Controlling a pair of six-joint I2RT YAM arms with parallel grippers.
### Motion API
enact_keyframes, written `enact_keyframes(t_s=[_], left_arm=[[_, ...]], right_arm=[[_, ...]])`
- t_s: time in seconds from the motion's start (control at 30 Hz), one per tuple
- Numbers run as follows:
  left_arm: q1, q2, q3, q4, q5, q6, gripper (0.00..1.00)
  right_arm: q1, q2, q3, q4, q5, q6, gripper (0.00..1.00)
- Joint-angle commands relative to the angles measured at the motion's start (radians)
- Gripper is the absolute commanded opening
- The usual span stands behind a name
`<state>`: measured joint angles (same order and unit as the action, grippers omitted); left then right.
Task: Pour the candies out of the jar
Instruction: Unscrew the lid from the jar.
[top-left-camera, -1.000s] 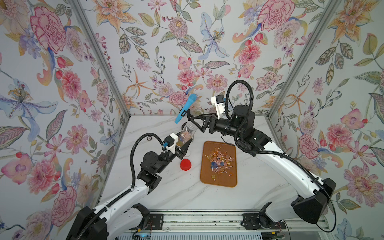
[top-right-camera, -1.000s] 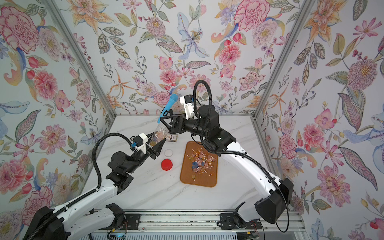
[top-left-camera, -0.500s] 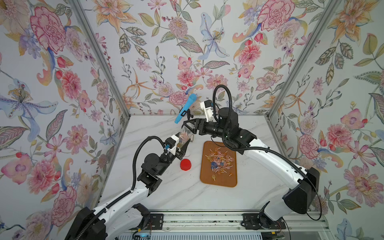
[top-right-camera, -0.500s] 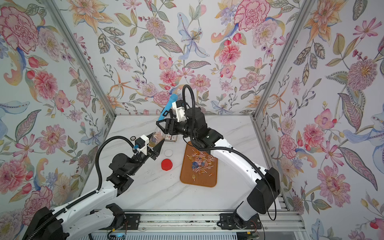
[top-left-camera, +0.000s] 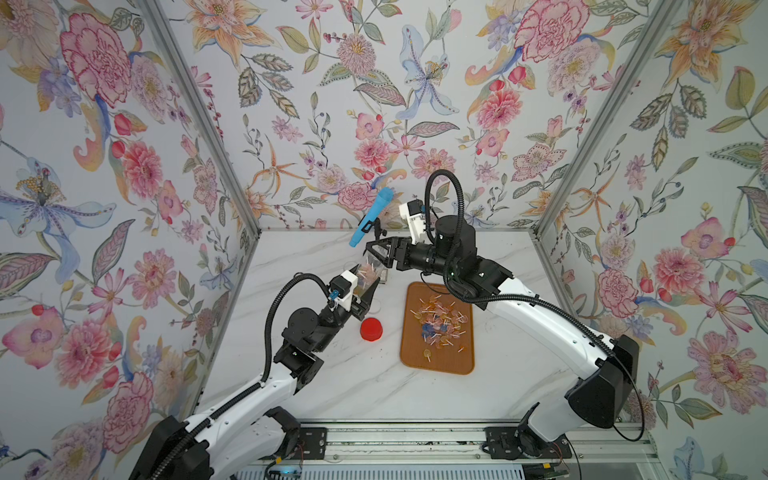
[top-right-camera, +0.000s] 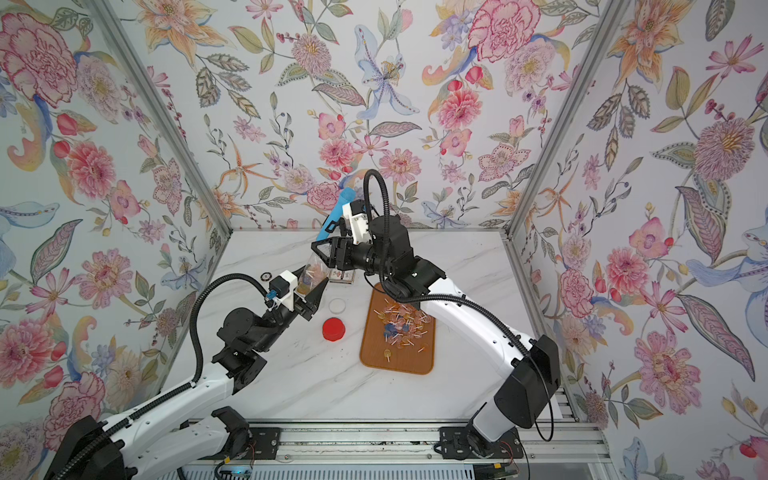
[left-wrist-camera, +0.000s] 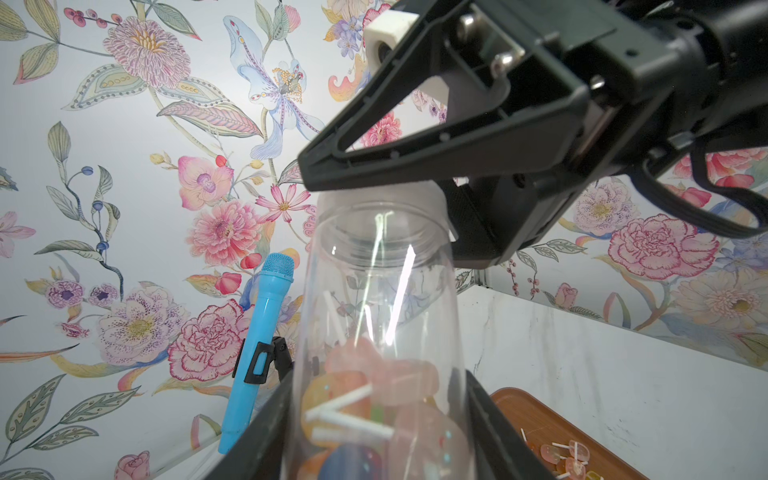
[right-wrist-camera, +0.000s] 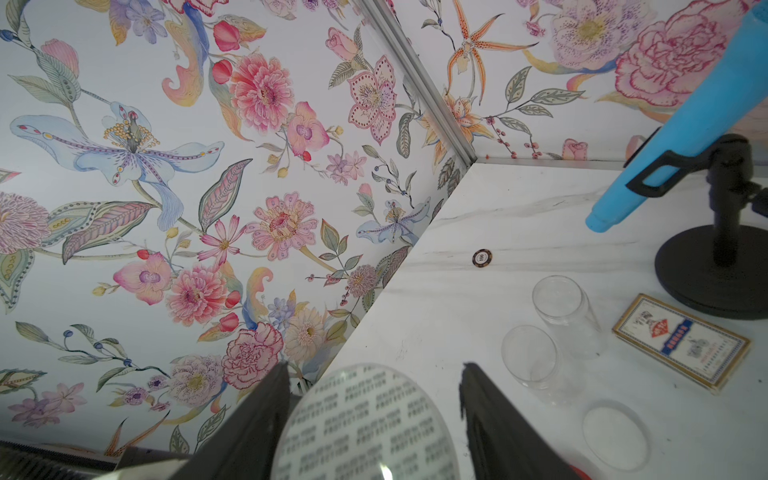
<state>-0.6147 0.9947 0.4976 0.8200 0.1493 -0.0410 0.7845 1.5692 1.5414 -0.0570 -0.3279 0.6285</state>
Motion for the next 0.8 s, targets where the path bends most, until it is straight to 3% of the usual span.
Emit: enact_keyframes(t_s=[0.0, 0.23, 0.57, 0.63, 0.77], left_arm=[[-0.010, -0.020, 0.025, 0.033, 0.004, -0.009, 0.00], [-0.010, -0.013, 0.038, 0.014, 0.001, -0.023, 0.00], [-0.010, -0.016, 0.048, 0.016, 0.014, -0.045, 0.00], [-0.009, -0.017, 0.052, 0.017, 0.035, -0.062, 0.00], [0.000, -0.011, 0.054, 0.079, 0.168, -0.125, 0.00]], right_arm=[[0.011, 0.007, 0.034, -0.010, 0.040, -0.037, 0.64], [0.032, 0.011, 0.057, -0.052, 0.075, -0.084, 0.62], [0.020, 0.008, 0.055, -0.051, 0.052, -0.089, 0.47], [0.008, 0.005, 0.044, -0.006, -0.022, -0.092, 0.44], [-0.037, -0.001, 0.008, 0.193, -0.393, -0.082, 0.38]])
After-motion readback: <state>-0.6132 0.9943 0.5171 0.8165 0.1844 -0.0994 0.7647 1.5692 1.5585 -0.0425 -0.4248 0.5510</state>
